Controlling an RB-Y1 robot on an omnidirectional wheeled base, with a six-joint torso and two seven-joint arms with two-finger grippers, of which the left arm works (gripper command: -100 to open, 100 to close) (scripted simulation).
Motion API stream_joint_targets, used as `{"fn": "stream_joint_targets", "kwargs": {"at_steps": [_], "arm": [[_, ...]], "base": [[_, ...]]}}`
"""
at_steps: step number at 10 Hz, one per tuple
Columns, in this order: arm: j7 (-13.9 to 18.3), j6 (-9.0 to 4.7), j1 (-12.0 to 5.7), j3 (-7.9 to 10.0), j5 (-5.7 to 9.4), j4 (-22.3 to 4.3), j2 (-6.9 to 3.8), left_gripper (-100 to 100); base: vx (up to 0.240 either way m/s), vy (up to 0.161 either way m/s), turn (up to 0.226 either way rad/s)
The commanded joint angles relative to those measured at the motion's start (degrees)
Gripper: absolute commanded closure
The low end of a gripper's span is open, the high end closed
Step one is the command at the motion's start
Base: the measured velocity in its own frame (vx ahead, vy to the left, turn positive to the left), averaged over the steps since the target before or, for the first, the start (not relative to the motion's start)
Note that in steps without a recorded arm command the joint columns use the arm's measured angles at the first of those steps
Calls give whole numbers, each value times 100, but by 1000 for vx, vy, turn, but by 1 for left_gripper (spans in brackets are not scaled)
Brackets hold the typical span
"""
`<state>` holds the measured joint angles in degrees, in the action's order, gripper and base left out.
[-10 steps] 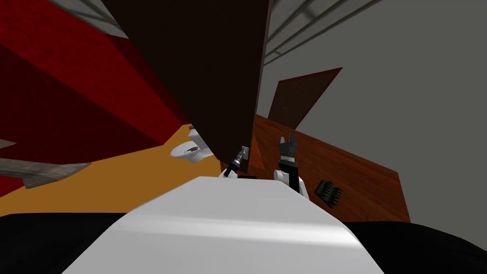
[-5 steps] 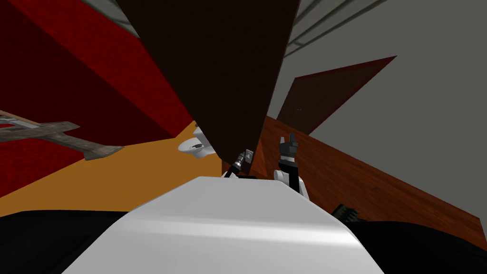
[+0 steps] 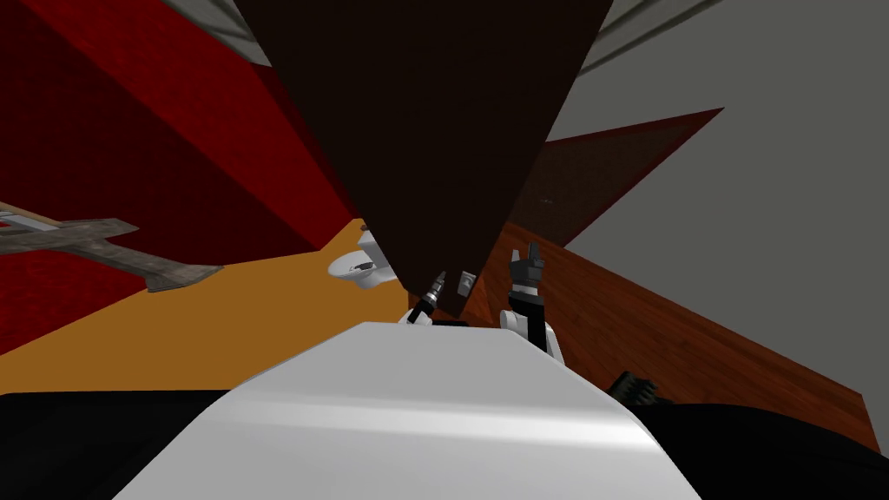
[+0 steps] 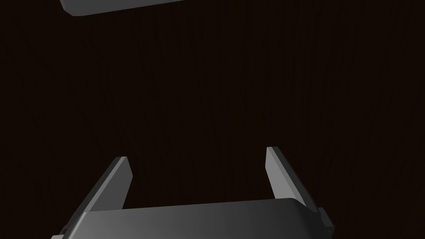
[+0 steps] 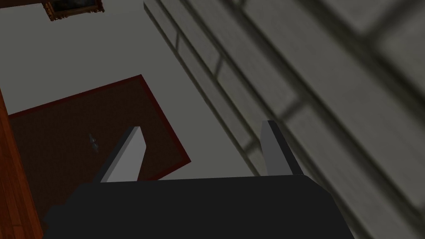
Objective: Push the door open
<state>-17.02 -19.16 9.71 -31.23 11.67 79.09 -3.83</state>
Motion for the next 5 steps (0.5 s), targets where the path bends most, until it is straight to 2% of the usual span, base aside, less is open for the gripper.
{"fn": "stream_joint_targets", "kwargs": {"at_steps": [1,5], "arm": [[70,-56,-135,43,-22,-178,-47,-100],[272,-173,-555,182,-74,-671,-155,-100]], "base": [[17,109,7],[23,116,10]]}}
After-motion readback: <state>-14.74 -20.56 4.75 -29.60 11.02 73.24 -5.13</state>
